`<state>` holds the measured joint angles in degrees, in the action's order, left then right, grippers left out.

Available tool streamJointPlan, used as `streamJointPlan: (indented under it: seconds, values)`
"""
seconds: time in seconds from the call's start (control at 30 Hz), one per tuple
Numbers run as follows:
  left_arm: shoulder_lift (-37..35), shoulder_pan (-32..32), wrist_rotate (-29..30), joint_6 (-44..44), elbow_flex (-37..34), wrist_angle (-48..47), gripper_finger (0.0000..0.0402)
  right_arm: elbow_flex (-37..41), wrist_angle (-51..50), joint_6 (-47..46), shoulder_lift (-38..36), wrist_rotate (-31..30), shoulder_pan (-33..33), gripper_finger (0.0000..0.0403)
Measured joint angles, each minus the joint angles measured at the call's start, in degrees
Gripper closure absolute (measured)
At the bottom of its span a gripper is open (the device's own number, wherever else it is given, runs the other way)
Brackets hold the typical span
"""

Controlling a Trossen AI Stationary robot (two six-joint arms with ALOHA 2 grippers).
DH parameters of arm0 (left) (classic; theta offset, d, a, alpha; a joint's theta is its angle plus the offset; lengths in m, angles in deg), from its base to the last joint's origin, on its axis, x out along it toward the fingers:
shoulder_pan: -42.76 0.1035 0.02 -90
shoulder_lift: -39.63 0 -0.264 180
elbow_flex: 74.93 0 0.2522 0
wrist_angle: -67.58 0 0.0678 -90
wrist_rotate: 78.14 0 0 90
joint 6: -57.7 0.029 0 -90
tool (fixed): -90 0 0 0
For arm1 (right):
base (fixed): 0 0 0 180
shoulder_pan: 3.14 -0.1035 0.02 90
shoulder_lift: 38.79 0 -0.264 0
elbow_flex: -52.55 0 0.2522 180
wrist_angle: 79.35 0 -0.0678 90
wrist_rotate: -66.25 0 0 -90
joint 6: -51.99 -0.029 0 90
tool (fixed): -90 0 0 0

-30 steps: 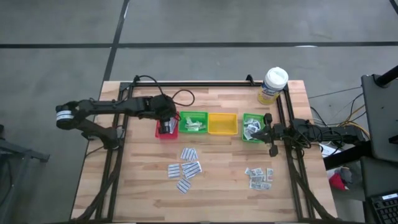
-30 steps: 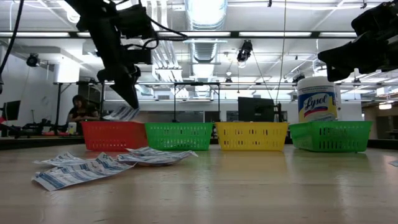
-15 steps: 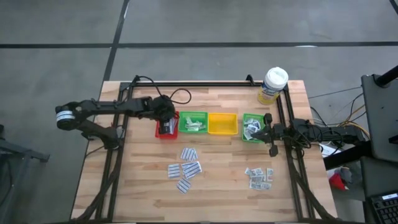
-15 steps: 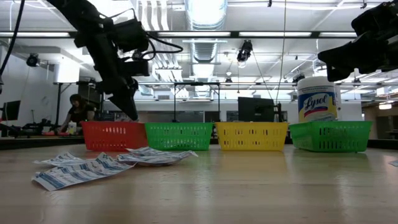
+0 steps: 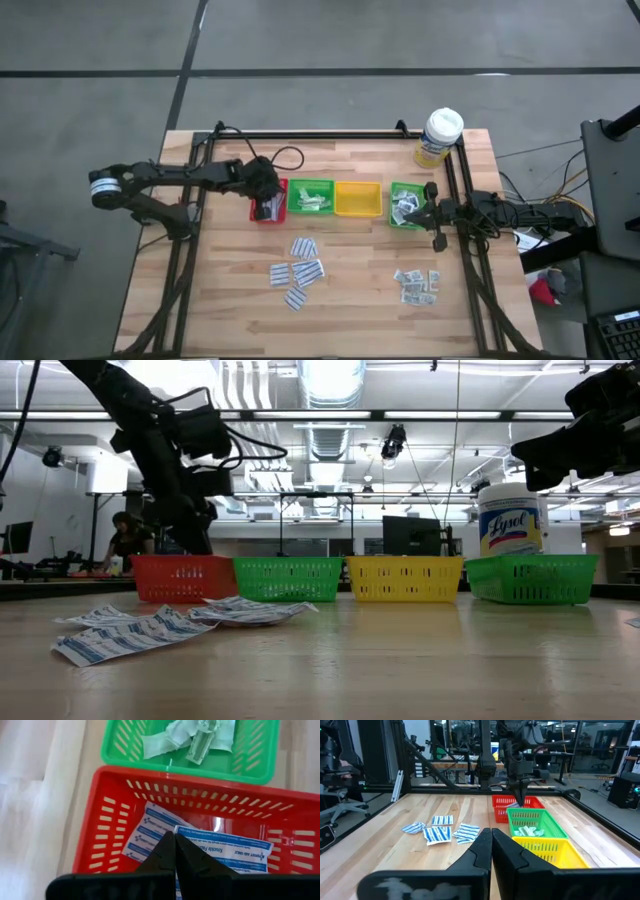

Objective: Pick & Place First Aid Supplies
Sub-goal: Put the blue bandage into the red bin

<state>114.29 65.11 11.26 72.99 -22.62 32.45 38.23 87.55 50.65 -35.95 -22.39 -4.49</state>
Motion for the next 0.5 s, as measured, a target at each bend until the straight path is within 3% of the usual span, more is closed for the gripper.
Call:
streamJointPlan:
  seconds: [0.33,0.5]
  values:
    - [0.02,0.09,0.12,-0.71,-0.41,1.85,0.04,0.0,-0.02,-0.03,0.0,0.0,0.0,0.0394]
    - [0.02,0.09,0.5,-0.77,-0.38,2.36,0.0377,0.0,-0.02,-0.08,0.0,-0.02,-0.02,0.0394]
